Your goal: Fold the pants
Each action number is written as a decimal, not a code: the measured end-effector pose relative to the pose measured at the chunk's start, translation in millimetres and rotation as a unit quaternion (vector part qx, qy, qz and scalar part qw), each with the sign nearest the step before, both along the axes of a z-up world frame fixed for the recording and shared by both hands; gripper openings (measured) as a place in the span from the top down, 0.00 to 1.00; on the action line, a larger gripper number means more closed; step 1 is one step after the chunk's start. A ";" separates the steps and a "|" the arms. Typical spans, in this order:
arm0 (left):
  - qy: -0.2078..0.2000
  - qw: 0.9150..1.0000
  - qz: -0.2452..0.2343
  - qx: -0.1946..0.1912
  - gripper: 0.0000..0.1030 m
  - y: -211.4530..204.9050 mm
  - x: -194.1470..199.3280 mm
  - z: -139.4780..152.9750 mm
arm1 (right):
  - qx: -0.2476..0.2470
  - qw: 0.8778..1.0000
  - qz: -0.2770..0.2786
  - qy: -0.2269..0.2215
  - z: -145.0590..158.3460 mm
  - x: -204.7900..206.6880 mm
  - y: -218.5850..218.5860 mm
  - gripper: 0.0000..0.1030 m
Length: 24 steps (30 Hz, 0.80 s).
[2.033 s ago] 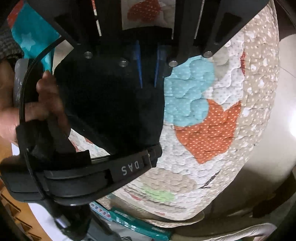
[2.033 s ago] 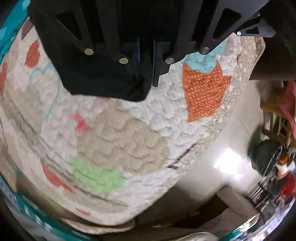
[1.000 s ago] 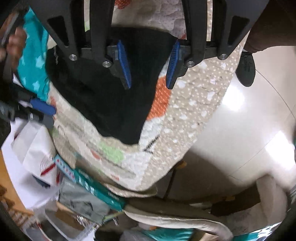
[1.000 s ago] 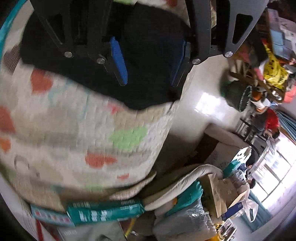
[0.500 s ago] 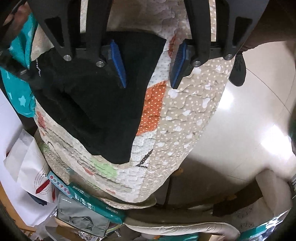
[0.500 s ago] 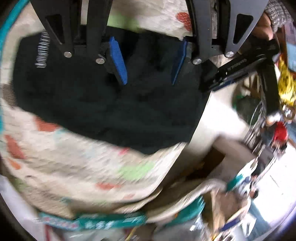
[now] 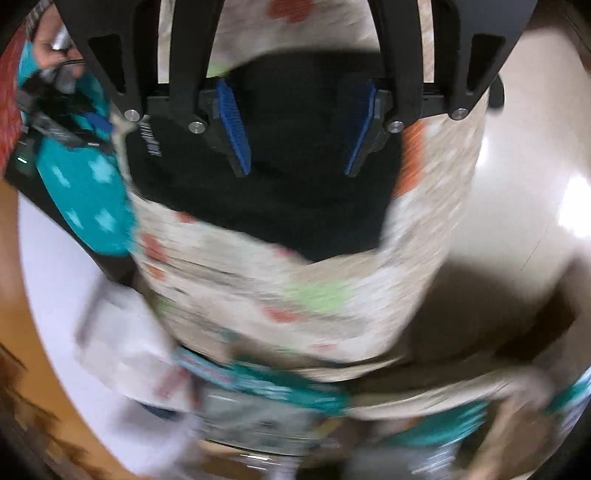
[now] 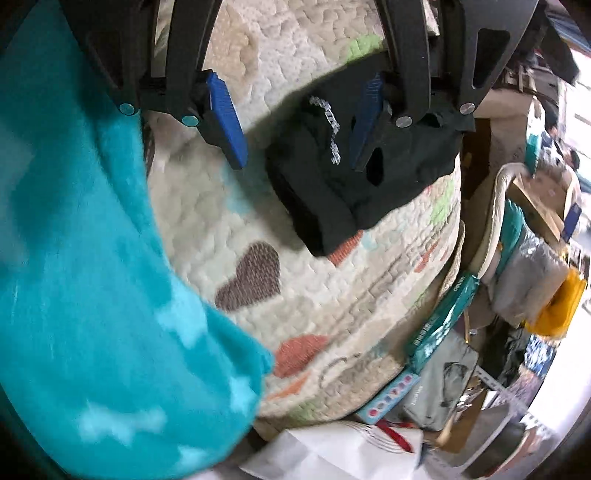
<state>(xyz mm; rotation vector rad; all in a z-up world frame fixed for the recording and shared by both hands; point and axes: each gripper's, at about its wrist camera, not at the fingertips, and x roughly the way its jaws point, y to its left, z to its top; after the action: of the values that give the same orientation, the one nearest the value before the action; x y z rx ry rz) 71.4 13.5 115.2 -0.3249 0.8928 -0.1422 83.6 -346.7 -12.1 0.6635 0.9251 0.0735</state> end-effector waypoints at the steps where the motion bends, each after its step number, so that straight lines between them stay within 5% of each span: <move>1: -0.001 0.999 -0.033 0.006 0.47 -17.8 12.0 7.7 | 0.004 1.000 0.003 0.007 -5.7 3.2 1.3 0.39; 6: 0.035 0.985 -0.161 0.053 0.43 -113.6 81.3 5.9 | 0.036 0.999 0.003 0.033 -40.6 7.6 1.1 0.38; 14: 0.112 0.956 -0.256 0.095 0.44 -235.3 160.6 -46.1 | 0.039 0.999 0.033 0.006 -44.4 17.1 20.5 0.38; 16: 0.130 0.943 -0.283 0.120 0.44 -259.4 172.9 -60.8 | 0.031 0.999 0.040 0.004 -46.0 19.0 25.7 0.38; 20: 0.152 0.901 -0.343 0.217 0.44 -297.6 174.5 -90.4 | 0.026 0.998 0.051 0.001 -44.9 25.4 27.7 0.40; 21: 0.148 0.893 -0.352 0.237 0.54 -302.7 171.3 -93.4 | 0.027 0.998 0.052 0.002 -45.4 26.7 27.1 0.45; 22: 0.140 0.888 -0.360 0.249 0.74 -305.4 166.7 -93.5 | 0.027 0.998 0.053 0.004 -45.3 27.6 26.7 0.51; 24: 0.134 0.888 -0.369 0.238 0.83 -301.3 161.0 -86.9 | 0.033 0.998 0.061 0.004 -44.1 29.4 26.7 0.69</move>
<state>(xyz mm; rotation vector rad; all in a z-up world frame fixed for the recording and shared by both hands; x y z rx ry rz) 232.4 -287.9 28.3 0.4860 1.2591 -0.5805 113.0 -319.9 -56.2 0.6677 0.9737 0.2108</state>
